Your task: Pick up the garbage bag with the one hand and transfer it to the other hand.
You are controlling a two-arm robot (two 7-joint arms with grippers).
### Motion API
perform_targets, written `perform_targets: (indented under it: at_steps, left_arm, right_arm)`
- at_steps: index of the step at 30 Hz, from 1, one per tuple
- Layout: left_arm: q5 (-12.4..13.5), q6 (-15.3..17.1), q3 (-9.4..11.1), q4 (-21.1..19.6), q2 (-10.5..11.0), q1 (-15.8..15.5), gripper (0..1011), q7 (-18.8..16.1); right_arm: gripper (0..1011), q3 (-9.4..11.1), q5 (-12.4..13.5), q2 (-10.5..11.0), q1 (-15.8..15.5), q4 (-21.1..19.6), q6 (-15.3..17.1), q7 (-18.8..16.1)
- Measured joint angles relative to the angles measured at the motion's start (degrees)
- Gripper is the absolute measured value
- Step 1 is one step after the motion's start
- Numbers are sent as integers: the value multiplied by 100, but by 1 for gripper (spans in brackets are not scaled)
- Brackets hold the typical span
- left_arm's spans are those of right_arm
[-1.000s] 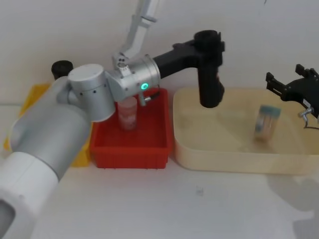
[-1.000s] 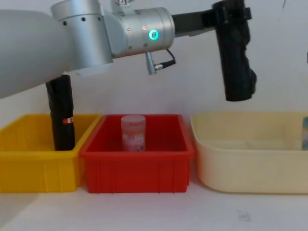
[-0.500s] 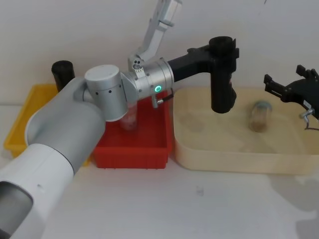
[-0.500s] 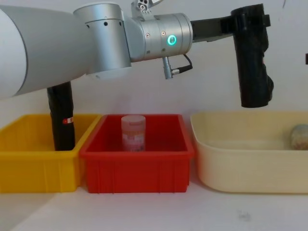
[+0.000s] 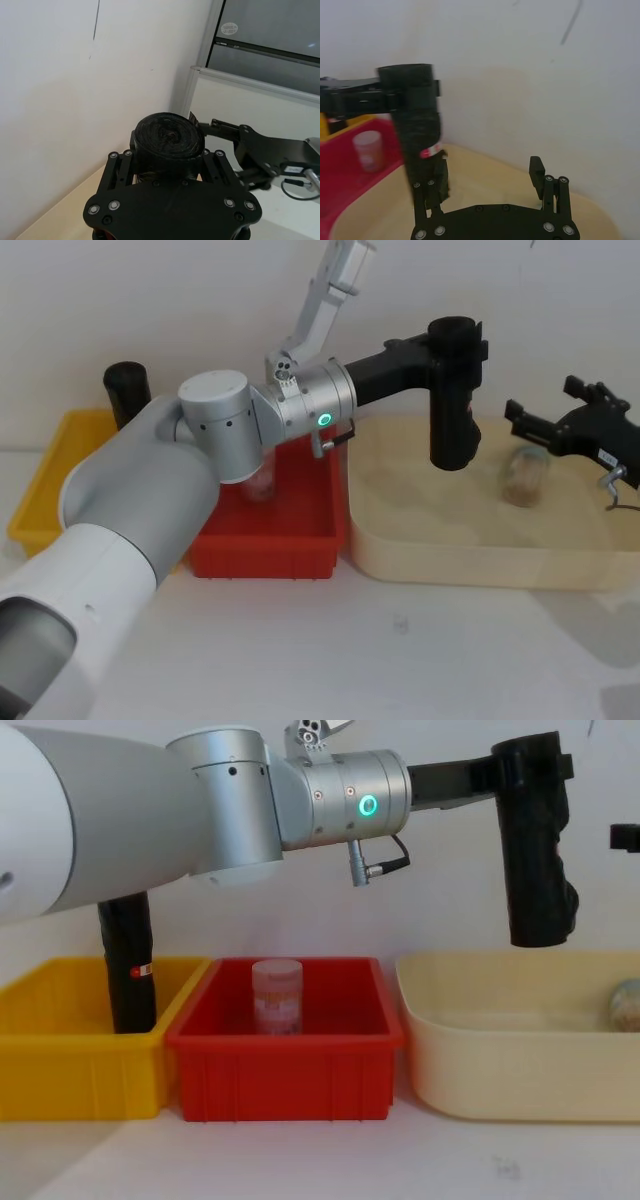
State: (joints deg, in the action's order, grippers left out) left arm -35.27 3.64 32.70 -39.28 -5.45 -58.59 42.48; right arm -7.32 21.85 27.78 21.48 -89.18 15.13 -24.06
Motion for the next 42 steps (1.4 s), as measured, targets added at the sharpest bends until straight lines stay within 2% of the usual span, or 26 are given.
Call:
perform_targets:
  at_steps: [14,20,25,30,42]
  left_arm:
    - [1,-15,15,66,-32,-28,531,20]
    - [0,-18,19,76,-35,-32,531,24]
    - [0,-21,22,83,-37,-34,531,27]
    - [0,-21,23,86,-40,-36,531,29]
    - [0,-21,23,93,-43,-41,531,30]
  right_arm:
    - [1000,-294,440,283,121,-36,282,-997]
    - [1001,-408,494,315,194,-21,365,-1142]
    - [1000,-464,497,302,227,-20,426,-1106]
    - [1000,-502,452,235,245,-32,476,-890]
    - [1000,-560,226,-9,295,-32,583,-118]
